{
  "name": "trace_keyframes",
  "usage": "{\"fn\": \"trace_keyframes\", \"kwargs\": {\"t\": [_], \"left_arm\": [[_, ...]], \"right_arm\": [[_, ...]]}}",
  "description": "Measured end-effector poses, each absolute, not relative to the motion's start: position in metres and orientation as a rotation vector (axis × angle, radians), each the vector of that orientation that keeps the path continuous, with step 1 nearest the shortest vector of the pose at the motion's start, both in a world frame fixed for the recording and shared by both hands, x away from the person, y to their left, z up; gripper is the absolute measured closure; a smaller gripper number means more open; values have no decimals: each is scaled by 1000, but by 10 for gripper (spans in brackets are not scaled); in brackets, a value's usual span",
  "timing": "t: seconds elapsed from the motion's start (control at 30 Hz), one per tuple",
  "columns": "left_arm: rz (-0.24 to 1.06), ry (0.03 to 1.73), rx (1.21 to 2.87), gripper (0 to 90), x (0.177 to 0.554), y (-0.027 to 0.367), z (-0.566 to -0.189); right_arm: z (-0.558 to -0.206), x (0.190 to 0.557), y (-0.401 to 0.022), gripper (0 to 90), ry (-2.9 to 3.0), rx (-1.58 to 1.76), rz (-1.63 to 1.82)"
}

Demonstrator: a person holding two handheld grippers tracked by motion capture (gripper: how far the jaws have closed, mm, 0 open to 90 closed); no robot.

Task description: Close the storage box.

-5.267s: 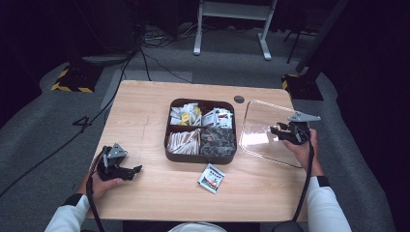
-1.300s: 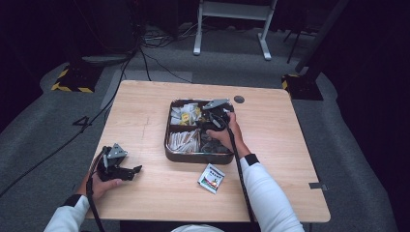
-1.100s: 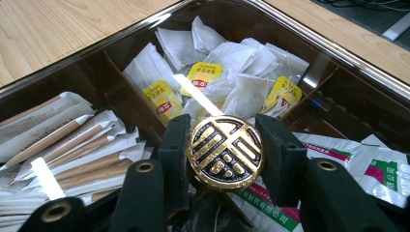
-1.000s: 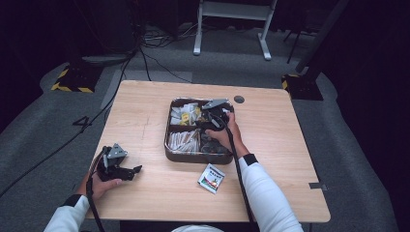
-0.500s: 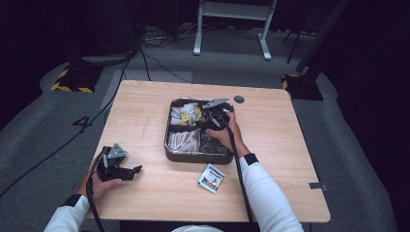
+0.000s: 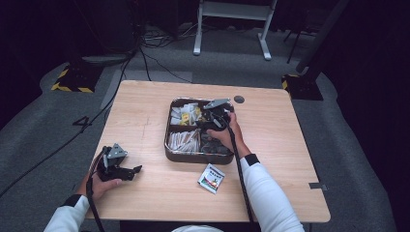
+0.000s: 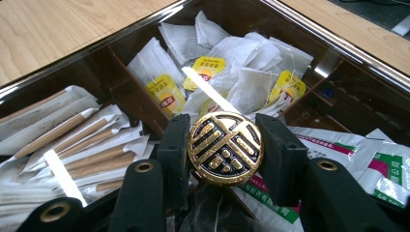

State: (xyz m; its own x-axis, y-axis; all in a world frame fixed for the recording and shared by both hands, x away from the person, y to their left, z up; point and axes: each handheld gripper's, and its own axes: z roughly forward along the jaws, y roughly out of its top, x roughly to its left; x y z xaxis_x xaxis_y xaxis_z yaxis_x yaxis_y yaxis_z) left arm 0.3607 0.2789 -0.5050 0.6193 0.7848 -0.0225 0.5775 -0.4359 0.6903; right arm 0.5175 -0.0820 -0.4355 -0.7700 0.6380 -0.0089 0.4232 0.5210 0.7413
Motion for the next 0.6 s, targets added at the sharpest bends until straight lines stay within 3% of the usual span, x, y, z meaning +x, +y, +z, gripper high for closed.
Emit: {"fn": "trace_keyframes", "kwargs": {"t": [0.6], "left_arm": [[398, 1064, 2170, 151, 361, 279, -505]], "right_arm": [[-435, 515, -80, 584, 2513, 925, 1088]]}}
